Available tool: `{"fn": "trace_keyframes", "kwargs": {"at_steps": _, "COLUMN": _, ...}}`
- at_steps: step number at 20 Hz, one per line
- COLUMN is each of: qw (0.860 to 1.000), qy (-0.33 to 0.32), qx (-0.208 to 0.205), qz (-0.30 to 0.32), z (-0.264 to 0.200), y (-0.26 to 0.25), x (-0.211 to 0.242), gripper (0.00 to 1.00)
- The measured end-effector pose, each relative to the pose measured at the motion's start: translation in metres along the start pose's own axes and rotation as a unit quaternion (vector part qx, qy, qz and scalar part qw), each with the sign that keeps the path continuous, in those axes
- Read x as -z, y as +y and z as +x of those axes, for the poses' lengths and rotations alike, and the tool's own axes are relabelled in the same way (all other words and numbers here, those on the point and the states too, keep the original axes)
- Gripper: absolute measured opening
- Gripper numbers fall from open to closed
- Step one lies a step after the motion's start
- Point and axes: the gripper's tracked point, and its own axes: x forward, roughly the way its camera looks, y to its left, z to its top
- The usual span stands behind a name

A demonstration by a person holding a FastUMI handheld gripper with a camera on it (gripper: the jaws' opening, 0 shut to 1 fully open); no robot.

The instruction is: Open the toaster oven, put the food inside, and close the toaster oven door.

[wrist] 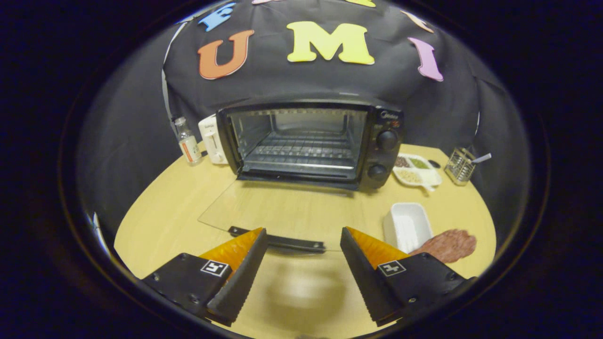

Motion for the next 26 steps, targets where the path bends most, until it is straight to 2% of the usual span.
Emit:
{"fn": "trace_keyframes", "kwargs": {"at_steps": 4, "qw": 0.999, "qy": -0.022, "qx": 0.033, "qz": -0.017, "z": -0.004, "y": -0.089, "x": -0.028, "gripper": 1.0}}
{"fn": "trace_keyframes", "kwargs": {"at_steps": 8, "qw": 0.998, "qy": -0.011, "qx": 0.057, "qz": -0.009, "z": -0.007, "y": -0.164, "x": -0.026, "gripper": 1.0}}
{"fn": "trace_keyframes", "kwargs": {"at_steps": 10, "qw": 0.999, "qy": 0.009, "qx": 0.038, "qz": 0.015, "z": -0.007, "y": -0.184, "x": -0.013, "gripper": 1.0}}
{"fn": "trace_keyframes", "kwargs": {"at_steps": 14, "qw": 0.991, "qy": 0.075, "qx": -0.047, "qz": 0.101, "z": -0.007, "y": -0.189, "x": 0.022, "gripper": 0.97}}
{"fn": "trace_keyframes", "kwargs": {"at_steps": 16, "qw": 0.98, "qy": 0.101, "qx": -0.086, "qz": 0.148, "z": -0.007, "y": -0.187, "x": 0.034, "gripper": 0.9}}
{"fn": "trace_keyframes", "kwargs": {"at_steps": 17, "qw": 0.971, "qy": 0.119, "qx": -0.111, "qz": 0.174, "z": -0.008, "y": -0.184, "x": 0.04, "gripper": 0.82}}
{"fn": "trace_keyframes", "kwargs": {"at_steps": 18, "qw": 0.961, "qy": 0.139, "qx": -0.13, "qz": 0.202, "z": -0.01, "y": -0.18, "x": 0.046, "gripper": 0.8}}
{"fn": "trace_keyframes", "kwargs": {"at_steps": 22, "qw": 0.916, "qy": 0.176, "qx": -0.202, "qz": 0.298, "z": -0.017, "y": -0.171, "x": 0.055, "gripper": 0.56}}
{"fn": "trace_keyframes", "kwargs": {"at_steps": 23, "qw": 0.911, "qy": 0.176, "qx": -0.21, "qz": 0.308, "z": -0.018, "y": -0.172, "x": 0.052, "gripper": 0.49}}
{"fn": "trace_keyframes", "kwargs": {"at_steps": 26, "qw": 0.909, "qy": 0.172, "qx": -0.205, "qz": 0.319, "z": -0.019, "y": -0.181, "x": 0.049, "gripper": 0.27}}
